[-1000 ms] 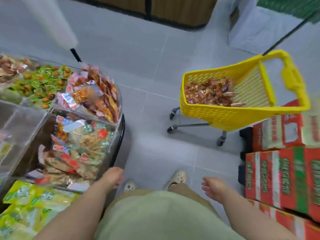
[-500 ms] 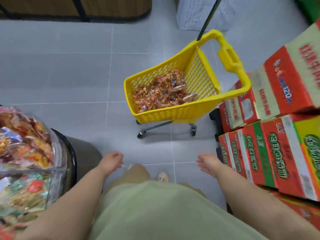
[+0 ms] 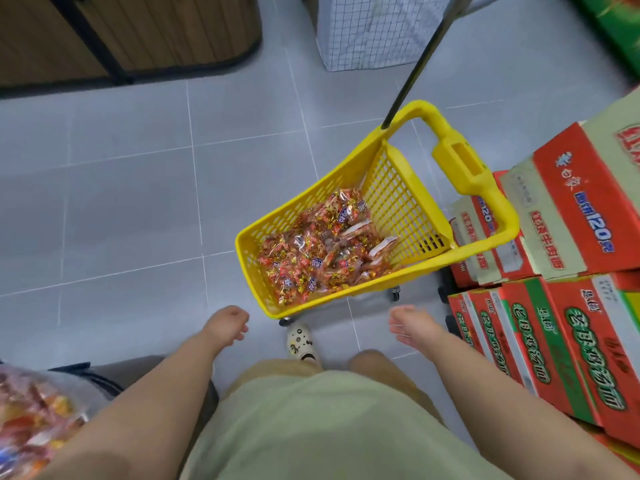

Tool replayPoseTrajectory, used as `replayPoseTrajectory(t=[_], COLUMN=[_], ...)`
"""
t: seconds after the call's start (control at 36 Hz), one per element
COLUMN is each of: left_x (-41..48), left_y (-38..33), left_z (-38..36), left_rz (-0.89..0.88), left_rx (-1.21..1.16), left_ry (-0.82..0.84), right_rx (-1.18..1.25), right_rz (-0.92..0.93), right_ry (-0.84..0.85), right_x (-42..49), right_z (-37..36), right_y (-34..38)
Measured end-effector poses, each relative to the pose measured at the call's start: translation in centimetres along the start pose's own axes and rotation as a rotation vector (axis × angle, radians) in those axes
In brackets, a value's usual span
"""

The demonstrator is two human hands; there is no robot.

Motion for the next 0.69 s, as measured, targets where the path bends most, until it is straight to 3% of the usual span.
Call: replayPoseTrajectory(t=[0.14, 0.33, 0.47, 0.69], left_x=[2.1, 6.0, 8.5, 12.7], left_y=[-3.8, -5.2, -5.2, -2.9], left_z=[3.0, 3.9, 2.0, -0.4], left_rz=[-0.006, 0.101, 0.163, 0.278], left_rx=[-0.026, -0.1, -0.196, -0.236], left_ry=[-0.04, -0.11, -0.089, -0.14], right_rx=[-0.017, -0.4, -0.662, -1.329], right_rz=[0.127, 0.201, 0.081, 0.049], right_ry=[0.007, 0.042, 0.098, 0.15], right_x=[0.9, 6.0, 11.1, 17.4], right_z=[-2.0, -4.6, -5.9, -7.0], right_y=[8.4, 15.5, 16.0, 13.3])
Point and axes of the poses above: each hand's wrist, its own x-axis towards the middle knuckle, its own z-axis out of the back of the hand, y = z × x, the point moved 6 cm from there along x, towards the middle knuckle, and after that the axes turned 12 degrees about y, right-handed, at the moved point
